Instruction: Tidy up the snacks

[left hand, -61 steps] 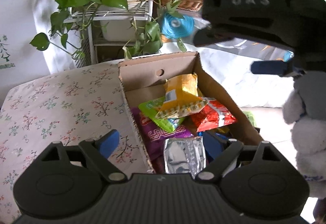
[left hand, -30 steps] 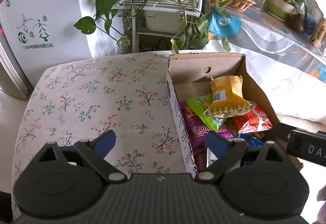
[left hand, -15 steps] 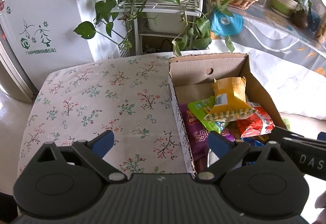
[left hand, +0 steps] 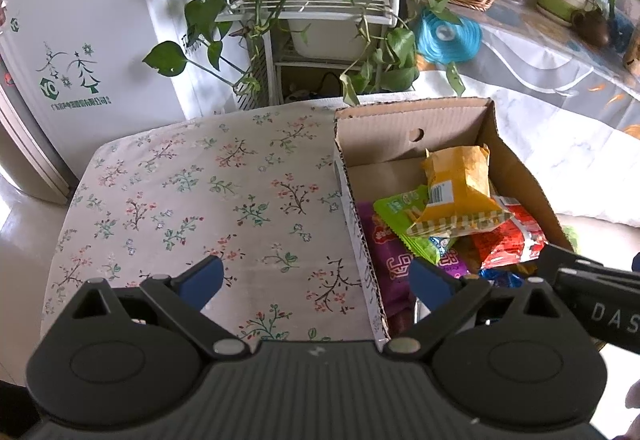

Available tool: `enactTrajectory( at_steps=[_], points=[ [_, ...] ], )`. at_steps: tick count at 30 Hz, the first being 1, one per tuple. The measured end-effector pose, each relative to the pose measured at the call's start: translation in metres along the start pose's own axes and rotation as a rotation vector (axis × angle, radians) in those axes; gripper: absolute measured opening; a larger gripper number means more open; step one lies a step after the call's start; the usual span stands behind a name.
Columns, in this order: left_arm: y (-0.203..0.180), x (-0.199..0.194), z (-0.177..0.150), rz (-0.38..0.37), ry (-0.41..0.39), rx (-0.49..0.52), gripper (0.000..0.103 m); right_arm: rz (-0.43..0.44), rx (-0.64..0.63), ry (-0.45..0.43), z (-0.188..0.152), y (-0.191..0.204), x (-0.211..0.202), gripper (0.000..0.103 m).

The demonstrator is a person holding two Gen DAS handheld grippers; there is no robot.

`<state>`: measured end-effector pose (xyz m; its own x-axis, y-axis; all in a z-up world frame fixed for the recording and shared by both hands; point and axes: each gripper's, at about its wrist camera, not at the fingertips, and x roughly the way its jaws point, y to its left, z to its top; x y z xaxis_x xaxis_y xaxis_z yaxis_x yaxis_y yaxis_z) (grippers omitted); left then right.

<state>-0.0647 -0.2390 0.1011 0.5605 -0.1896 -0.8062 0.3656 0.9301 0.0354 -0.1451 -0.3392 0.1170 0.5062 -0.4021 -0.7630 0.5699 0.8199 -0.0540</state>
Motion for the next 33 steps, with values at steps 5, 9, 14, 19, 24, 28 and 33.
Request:
enactTrajectory(
  at_steps=[5, 9, 14, 19, 24, 28, 33],
  points=[
    [-0.0008, 0.0029, -0.0003, 0.000, 0.011, 0.007, 0.098, -0.003, -0.004, 0.001, 0.0004, 0.0004, 0.0006, 0.103],
    [-0.0010, 0.0037, -0.0005, 0.001, 0.013, 0.010, 0.098, -0.005, -0.003, 0.001, 0.0003, 0.0008, 0.0004, 0.103],
    [0.0000, 0.0044, -0.0003, -0.005, 0.020, 0.006, 0.098, -0.005, -0.001, 0.001, 0.0008, 0.0007, 0.0013, 0.103],
    [0.0000, 0.0047, 0.0002, -0.008, 0.023, 0.006, 0.097, -0.007, 0.003, 0.000, 0.0011, 0.0004, 0.0018, 0.103],
    [-0.0005, 0.0060, 0.0009, -0.013, 0.027, 0.014, 0.097, -0.011, 0.007, 0.002, 0.0011, 0.0005, 0.0020, 0.103],
    [-0.0007, 0.0060, 0.0009, -0.011, 0.024, 0.014, 0.097, -0.011, 0.008, 0.001, 0.0011, 0.0006, 0.0018, 0.103],
    [0.0004, 0.0061, 0.0009, -0.013, 0.023, 0.011, 0.097, -0.006, 0.011, 0.001, 0.0007, 0.0007, 0.0021, 0.103]
  ],
)
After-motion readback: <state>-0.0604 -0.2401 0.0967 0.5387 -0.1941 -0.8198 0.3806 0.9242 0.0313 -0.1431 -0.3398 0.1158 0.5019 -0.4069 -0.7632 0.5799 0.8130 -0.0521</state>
